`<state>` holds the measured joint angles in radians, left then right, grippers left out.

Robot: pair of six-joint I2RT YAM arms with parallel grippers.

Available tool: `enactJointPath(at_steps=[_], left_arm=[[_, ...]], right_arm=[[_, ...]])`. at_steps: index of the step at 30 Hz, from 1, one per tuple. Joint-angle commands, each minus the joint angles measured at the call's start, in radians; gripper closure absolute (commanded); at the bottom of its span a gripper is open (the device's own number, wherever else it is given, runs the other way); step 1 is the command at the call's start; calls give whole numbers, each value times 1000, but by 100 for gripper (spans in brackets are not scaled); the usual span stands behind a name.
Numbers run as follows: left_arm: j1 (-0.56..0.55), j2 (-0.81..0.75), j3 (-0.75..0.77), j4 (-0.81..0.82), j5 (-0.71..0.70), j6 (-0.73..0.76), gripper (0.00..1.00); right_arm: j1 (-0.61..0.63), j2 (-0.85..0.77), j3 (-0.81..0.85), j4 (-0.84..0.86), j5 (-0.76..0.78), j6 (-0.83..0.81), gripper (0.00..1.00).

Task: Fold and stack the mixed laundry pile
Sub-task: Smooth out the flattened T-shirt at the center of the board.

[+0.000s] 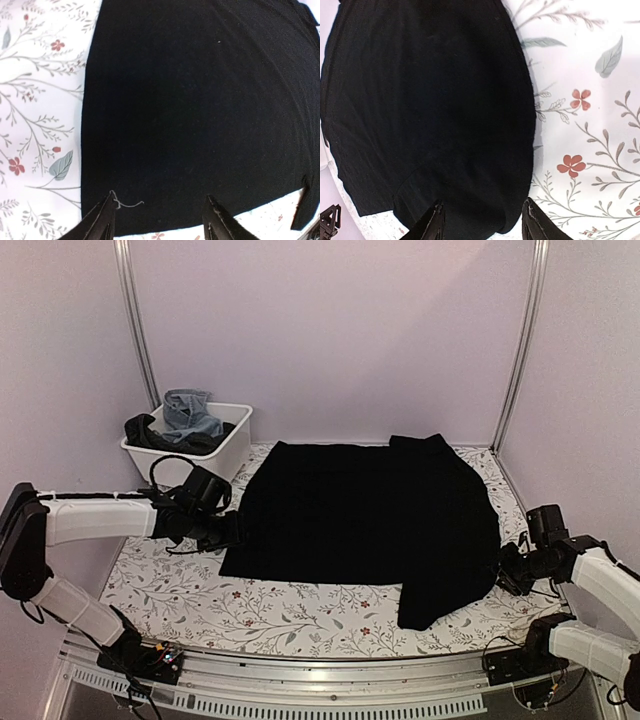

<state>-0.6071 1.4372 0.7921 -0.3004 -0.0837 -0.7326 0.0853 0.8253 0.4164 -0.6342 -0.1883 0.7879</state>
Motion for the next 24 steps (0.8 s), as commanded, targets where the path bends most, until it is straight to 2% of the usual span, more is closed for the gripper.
enactJointPath(at_steps=[1,5,8,11,20,24], left_arm=[[-11,-47,-30,79,142,14,42],[-193,60,97,188,228,217,39],[-363,225,247,202,196,394,39],[-483,377,400,210,200,549,41],[-682,757,813,199,225,853,50],[-728,866,911,190,220,931,53]], right_arm=[[9,43,-37,67,-9,22,53],[11,44,-11,112,-29,-26,53],[10,65,38,124,-50,-63,51],[10,89,76,134,-51,-87,51],[9,151,139,181,-72,-117,50],[3,156,147,190,-89,-131,50]])
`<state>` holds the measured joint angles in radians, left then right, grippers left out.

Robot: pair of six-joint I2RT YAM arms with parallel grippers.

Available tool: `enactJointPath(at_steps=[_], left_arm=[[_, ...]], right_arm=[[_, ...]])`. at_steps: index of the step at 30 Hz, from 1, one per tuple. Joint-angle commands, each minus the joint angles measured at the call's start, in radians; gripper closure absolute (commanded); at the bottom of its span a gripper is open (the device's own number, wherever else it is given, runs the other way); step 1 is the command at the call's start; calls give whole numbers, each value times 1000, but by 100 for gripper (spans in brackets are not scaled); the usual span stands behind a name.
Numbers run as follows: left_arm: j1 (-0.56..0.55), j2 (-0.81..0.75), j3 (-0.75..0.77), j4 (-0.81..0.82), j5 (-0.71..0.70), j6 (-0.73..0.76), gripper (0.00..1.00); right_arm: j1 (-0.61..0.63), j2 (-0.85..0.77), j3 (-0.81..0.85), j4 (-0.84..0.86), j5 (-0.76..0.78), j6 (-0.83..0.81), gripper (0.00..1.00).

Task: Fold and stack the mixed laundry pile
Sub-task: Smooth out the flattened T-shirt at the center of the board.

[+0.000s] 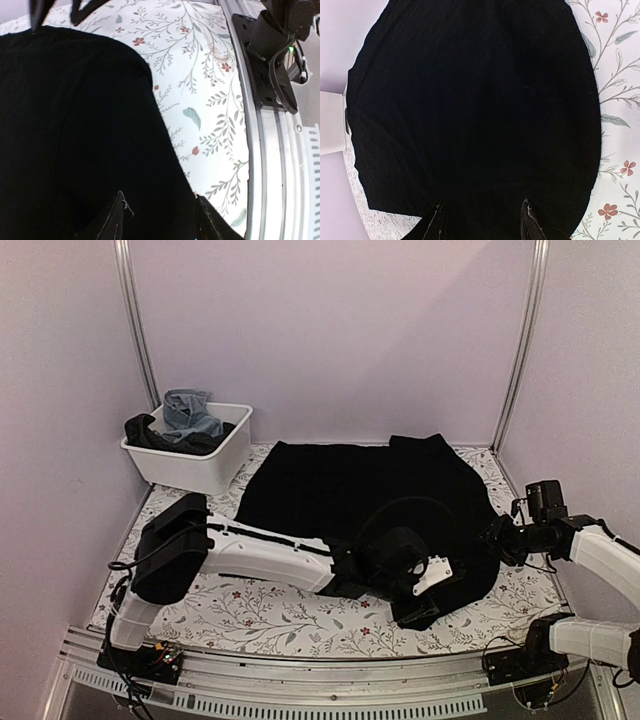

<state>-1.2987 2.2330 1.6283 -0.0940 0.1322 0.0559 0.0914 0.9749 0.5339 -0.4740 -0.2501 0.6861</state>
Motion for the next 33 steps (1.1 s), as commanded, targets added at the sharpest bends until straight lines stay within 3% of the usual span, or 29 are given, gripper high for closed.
enactJointPath(at_steps=[1,6,8,10,12,13,22,28,33], left_arm=[[-47,87,89,-13,4,157,53],[-61,199,201,-58,-28,159,55],[-60,237,241,-81,-64,156,60],[-54,264,276,-98,-86,153,70],[-42,270,291,-104,-82,150,97],[-35,263,290,-103,-77,143,100],[163,85,123,209,215,-116,100],[356,169,136,337,284,-431,100],[452,281,189,399,341,-633,100]], right_arm=[[-5,6,30,31,-30,-33,50],[-25,8,35,31,-48,-54,50],[-30,3,38,31,-57,-62,50],[-34,-2,39,31,-61,-70,50],[-40,-2,43,29,-67,-79,50],[-42,-2,46,29,-73,-87,50],[-65,7,125,20,-76,-149,50],[-68,46,167,22,-107,-199,50],[-69,44,124,55,-205,-240,48]])
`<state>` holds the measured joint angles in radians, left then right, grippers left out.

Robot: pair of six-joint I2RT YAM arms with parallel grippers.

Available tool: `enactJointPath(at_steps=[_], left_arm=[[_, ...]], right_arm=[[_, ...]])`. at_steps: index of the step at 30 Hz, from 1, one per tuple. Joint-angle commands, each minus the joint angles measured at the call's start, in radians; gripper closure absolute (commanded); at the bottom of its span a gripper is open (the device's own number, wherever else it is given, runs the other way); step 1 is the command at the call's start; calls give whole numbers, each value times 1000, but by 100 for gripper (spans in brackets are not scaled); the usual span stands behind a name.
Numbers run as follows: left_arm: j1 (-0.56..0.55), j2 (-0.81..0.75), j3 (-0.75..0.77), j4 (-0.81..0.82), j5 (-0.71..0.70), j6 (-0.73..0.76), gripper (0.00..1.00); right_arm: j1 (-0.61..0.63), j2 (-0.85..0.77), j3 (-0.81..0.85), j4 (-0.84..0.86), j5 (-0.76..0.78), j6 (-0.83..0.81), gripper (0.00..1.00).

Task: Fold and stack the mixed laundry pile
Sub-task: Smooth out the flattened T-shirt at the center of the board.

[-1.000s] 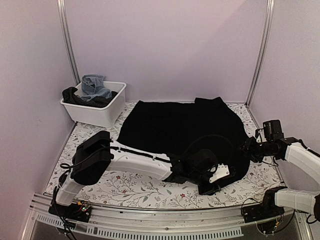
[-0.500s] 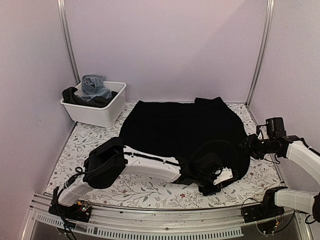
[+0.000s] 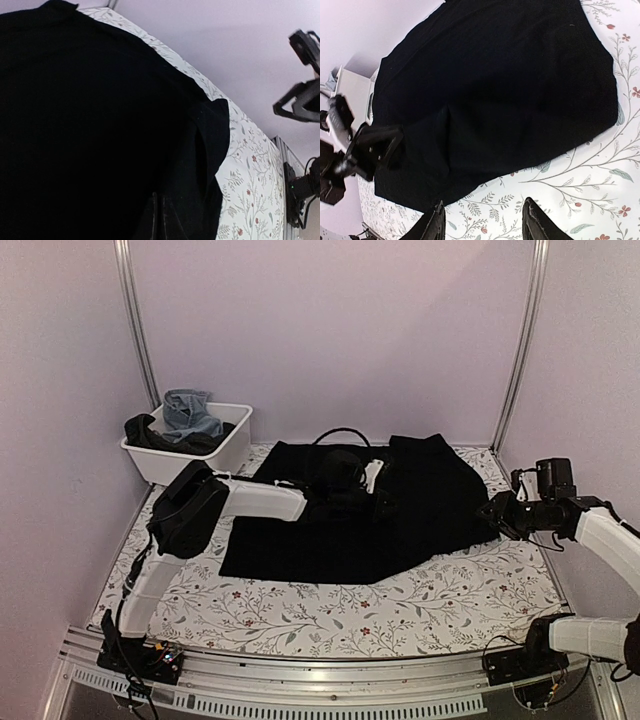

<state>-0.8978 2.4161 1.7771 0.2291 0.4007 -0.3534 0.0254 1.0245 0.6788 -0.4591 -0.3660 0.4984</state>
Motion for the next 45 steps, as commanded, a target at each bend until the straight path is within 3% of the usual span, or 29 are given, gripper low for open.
enactJointPath(at_steps=[1,3,5,8,12,21,31,45], left_arm=[[61,115,55,64,71,-244,100],[75,134,63,52,73,-256,89],[85,119,54,26,64,-242,71],[100,36,-43,53,13,-226,52],[120,-94,-170,55,-96,-166,41],[168,-290,-369,21,-203,-143,39],[181,-438,-539,27,-267,-143,38],[184,-449,-562,29,-281,-141,38]], right_arm=[[-4,-8,-29,47,-107,-57,48],[-3,-5,-38,49,-120,-67,47],[-3,5,-41,56,-135,-81,46],[-2,35,-45,100,-189,-83,46],[27,106,-39,193,-227,-56,46],[225,397,95,357,-191,12,53],[293,708,230,419,-171,38,68],[319,860,293,409,-66,52,68]])
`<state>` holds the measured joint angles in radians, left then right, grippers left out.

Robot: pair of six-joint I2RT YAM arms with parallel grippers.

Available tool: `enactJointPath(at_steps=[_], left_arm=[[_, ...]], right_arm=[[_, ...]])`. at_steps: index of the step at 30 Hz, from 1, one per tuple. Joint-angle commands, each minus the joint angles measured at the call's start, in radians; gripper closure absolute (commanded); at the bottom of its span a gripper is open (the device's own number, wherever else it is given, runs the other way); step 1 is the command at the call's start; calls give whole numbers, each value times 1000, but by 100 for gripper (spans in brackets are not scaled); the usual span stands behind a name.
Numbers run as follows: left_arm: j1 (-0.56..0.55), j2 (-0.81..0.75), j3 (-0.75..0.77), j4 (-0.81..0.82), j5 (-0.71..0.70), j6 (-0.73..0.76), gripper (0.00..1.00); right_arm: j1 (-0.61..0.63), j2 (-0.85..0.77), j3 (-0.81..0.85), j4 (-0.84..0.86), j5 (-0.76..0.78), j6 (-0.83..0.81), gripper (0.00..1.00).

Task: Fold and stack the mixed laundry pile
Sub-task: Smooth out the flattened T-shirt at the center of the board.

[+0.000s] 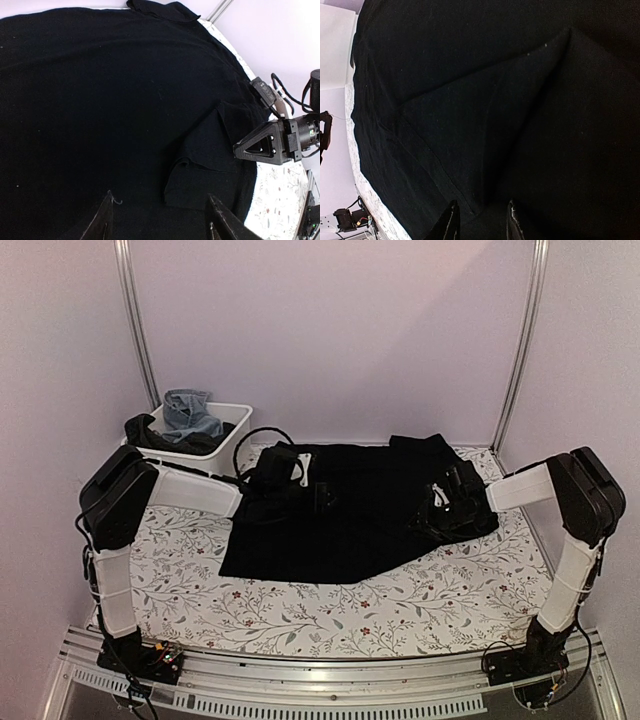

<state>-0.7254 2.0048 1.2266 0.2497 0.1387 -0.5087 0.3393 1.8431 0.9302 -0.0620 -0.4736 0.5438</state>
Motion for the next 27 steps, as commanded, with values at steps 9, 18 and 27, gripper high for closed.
enactJointPath(at_steps=[9,18,27], left_arm=[[25,-54,-20,11,-6,12,38],[40,-95,-44,8,2,12,38],[43,-199,-105,-15,-17,25,38]], right_arm=[[7,105,94,4,41,8,79],[7,-51,24,5,-30,40,100],[8,-526,-220,-135,-12,108,100]])
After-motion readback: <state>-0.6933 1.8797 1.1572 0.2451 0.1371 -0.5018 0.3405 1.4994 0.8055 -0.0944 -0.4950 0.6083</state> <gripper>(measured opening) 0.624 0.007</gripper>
